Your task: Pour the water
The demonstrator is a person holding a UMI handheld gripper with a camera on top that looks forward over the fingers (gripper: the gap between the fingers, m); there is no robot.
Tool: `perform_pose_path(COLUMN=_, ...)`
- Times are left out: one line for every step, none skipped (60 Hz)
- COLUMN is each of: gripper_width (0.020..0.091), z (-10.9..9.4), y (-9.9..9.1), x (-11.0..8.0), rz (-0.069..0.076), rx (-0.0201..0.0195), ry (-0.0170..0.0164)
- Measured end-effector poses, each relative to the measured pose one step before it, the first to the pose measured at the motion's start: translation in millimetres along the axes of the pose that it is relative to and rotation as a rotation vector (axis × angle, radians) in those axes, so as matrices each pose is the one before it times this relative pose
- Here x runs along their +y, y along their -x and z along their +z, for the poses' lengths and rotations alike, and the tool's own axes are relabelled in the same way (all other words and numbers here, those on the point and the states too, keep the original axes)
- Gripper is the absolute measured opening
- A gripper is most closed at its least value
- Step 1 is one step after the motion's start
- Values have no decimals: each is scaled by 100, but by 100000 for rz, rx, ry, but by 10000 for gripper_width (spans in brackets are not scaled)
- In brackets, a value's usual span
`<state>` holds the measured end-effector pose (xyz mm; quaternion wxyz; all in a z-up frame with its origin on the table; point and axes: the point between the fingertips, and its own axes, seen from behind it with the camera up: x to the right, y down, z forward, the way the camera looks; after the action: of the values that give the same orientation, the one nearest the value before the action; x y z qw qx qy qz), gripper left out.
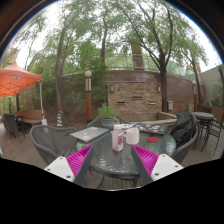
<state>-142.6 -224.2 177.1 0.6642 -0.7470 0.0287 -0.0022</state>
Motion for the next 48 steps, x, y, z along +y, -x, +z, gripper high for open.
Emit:
perform_pose_path(gripper_width=834, z=45, y=49, x=-37, rz=38, rx=-166, ry=-187)
perform_pose_path(gripper_width=833, z=47, y=1, x=-30, rz=-73, rx=-60, ry=-231)
perform_pose_path(gripper_width=834, z=49, y=-13, x=-1, rz=-95, rx=-7, ry=-210)
perform_pose_path(gripper_width=833, z=99, y=-68, x=-65, rz=-216, rx=55, ry=-158)
perform_pose_path(gripper_width=834, z=41, y=-55, x=0, rz=-137, rx=137, ry=-189)
perform_pose_path(gripper_width=833, z=77, y=-47, x=9, rz=-109, rx=114, ry=-139)
perform_pose_path(gripper_width=833, z=55, y=-46, x=10, rz=-84, rx=112, ry=-85)
perform_pose_path(gripper_width=833, z=42, y=-12, x=1, rz=-56, rx=97, ry=-57)
perform_pose_path(gripper_width=833, z=22, y=-3, x=14, rz=-7, rx=83, ry=-44)
perform_pose_path(gripper_width=833, z=34, y=16, x=18, rz=-11, rx=-30, ry=-17)
perform_pose_path(gripper_width=833, z=57, y=41, x=15, rz=-3, rx=-79, ry=55)
perform_pose_path(gripper_width=833, z=87, y=20, x=45, rz=-30, rx=-122, ry=205)
perform_pose_path(gripper_width=832, z=129, y=15, x=46, rz=-52, rx=-73, ry=248)
perform_pose_path(gripper_width=832, z=154, y=29, x=30, rz=-28, rx=-79, ry=256)
perform_pose_path(gripper_width=833, z=64, y=40, x=116, rz=-40, rx=-134, ry=340)
perform_pose_path(gripper_width=833, z=293, y=29, x=-44, rz=-111, rx=-30, ry=102)
perform_pose_path(gripper_width=833, z=258, y=17, x=13, rz=-93, rx=-23, ry=137)
perform_pose_path(gripper_width=834, z=296, y=18, x=-19, rz=-76, rx=-40, ry=-24)
perform_pose_path(gripper_width=834, z=189, y=10, x=62, rz=-57, rx=-27, ry=51)
perform_pose_path(gripper_width=833, z=312, y=5, x=-34, rz=-86, rx=69, ry=-113)
perform_pose_path(gripper_width=834, z=361, y=6, x=-26, rz=-89, rx=116, ry=-136)
perform_pose_path(gripper_width=833, z=546, y=-35, x=-78, rz=-125, rx=197, ry=-184)
perform_pose_path(gripper_width=833, z=370, y=-21, x=100, rz=-99, rx=141, ry=87)
perform_pose_path(gripper_width=833, z=580, y=-29, x=95, rz=-244, rx=172, ry=95)
perform_pose_path(gripper_width=834, z=590, y=-4, x=81, rz=-248, rx=179, ry=210)
perform_pose_path(gripper_width=834, z=649, y=-77, x=100, rz=-194, rx=320, ry=230)
perform_pose_path(gripper_width=836, z=730, y=-128, x=165, rz=-213, rx=390, ry=290)
perform_pose_path(gripper_width=838, z=749, y=-142, x=162, rz=-213, rx=425, ry=418)
perform_pose_path(gripper_width=838, z=844, y=-171, x=186, rz=-160, rx=529, ry=400)
perform_pose_path(gripper_width=840, z=887, y=-90, x=186, rz=-224, rx=419, ry=284)
perform_pose_path(gripper_width=841, z=934, y=-56, x=174, rz=-257, rx=285, ry=205)
perform_pose_path(gripper_width=842, z=944, y=-33, x=213, rz=-260, rx=94, ry=399)
perform_pose_path(gripper_width=838, z=917, y=-9, x=276, rz=-176, rx=-42, ry=616)
perform_pose_path(gripper_width=841, z=925, y=29, x=217, rz=20, rx=-230, ry=640)
perform_pose_path(gripper_width=841, z=921, y=50, x=122, rz=185, rx=-372, ry=224)
perform_pose_path(gripper_width=840, z=1060, y=9, x=-23, rz=285, rx=-282, ry=-263)
perform_pose_path(gripper_width=839, z=878, y=-54, x=108, rz=461, rx=-62, ry=-86)
perform_pose_path(gripper_width=839, z=978, y=-69, x=36, rz=394, rx=186, ry=-147)
perform_pose_path(gripper_width=840, z=951, y=-108, x=15, rz=340, rx=388, ry=-83)
perform_pose_path(gripper_width=839, z=958, y=-119, x=30, rz=219, rx=440, ry=-45)
perform_pose_path(gripper_width=840, z=967, y=-93, x=104, rz=21, rx=542, ry=50)
perform_pose_path(gripper_width=841, z=929, y=-83, x=153, rz=-168, rx=533, ry=224)
perform_pose_path(gripper_width=841, z=956, y=-97, x=175, rz=-329, rx=587, ry=302)
perform_pose_path(gripper_width=840, z=881, y=-66, x=121, rz=-409, rx=672, ry=280)
perform_pose_path(gripper_width=840, z=903, y=-84, x=155, rz=-378, rx=711, ry=183)
perform_pose_path(gripper_width=841, z=814, y=-94, x=198, rz=-483, rx=678, ry=334)
perform_pose_path(gripper_width=841, z=743, y=-74, x=177, rz=-586, rx=631, ry=396)
perform_pose_path(gripper_width=841, z=726, y=-79, x=181, rz=-644, rx=643, ry=412)
